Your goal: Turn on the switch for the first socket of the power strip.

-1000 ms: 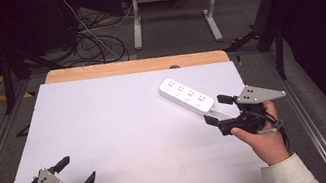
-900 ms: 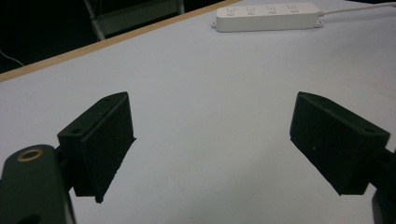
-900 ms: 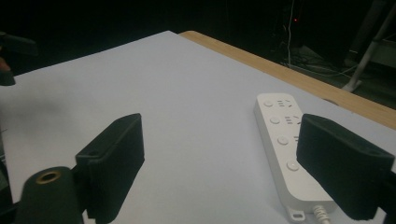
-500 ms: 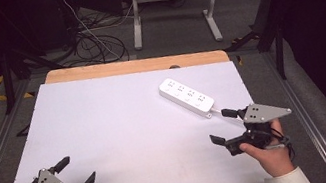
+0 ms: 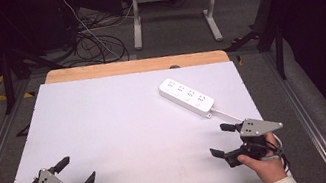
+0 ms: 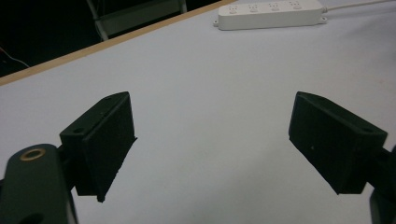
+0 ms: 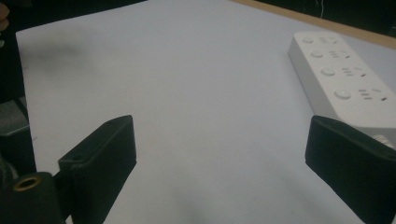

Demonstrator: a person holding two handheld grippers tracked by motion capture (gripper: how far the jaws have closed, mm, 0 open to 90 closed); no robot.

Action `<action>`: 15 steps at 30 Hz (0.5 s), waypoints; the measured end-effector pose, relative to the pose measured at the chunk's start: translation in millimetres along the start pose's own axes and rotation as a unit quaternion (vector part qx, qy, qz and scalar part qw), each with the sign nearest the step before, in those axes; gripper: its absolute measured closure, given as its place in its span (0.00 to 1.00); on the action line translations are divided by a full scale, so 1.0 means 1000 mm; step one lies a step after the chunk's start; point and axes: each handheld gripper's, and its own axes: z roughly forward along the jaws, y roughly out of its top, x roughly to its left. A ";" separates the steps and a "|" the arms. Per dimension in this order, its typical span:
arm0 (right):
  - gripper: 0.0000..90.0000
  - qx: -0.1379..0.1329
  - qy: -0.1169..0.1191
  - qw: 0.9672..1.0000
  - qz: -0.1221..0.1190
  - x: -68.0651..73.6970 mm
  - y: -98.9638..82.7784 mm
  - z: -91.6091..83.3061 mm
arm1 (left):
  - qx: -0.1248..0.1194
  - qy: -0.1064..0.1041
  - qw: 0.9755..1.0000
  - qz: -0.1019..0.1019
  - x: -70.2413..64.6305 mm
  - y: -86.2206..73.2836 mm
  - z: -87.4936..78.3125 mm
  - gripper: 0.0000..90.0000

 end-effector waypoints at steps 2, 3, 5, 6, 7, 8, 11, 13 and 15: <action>0.10 0.004 0.001 1.000 -0.001 0.000 -0.003 0.001 | 0.000 0.000 1.000 0.000 0.000 0.000 0.000 0.17; 0.10 0.009 0.001 1.000 0.000 0.001 -0.009 0.003 | 0.000 0.000 1.000 0.000 0.000 0.000 0.000 0.17; 0.10 0.015 0.000 1.000 0.003 0.001 -0.013 0.005 | 0.002 -0.002 1.000 -0.002 0.000 0.000 0.000 0.17; 0.10 0.020 0.001 1.000 0.004 0.000 -0.015 0.006 | 0.007 -0.005 1.000 0.001 0.001 0.000 0.000 0.17; 0.10 0.024 0.003 1.000 0.007 0.000 -0.018 0.007 | 0.011 -0.006 1.000 0.000 0.001 0.001 0.000 0.17; 0.10 0.025 0.005 1.000 0.011 -0.001 -0.021 0.008 | 0.014 -0.007 1.000 0.000 0.001 0.001 0.001 0.17; 0.10 0.037 0.004 0.999 0.018 -0.002 -0.028 0.012 | 0.013 -0.006 1.000 0.001 0.001 0.001 0.001 0.17; 0.10 0.040 0.005 0.999 0.019 -0.001 -0.030 0.013 | 0.010 -0.005 1.000 0.002 0.001 0.000 0.001 0.17; 0.10 0.048 0.005 0.999 0.018 0.001 -0.034 0.015 | 0.007 -0.001 1.000 -0.003 0.001 -0.001 0.002 0.16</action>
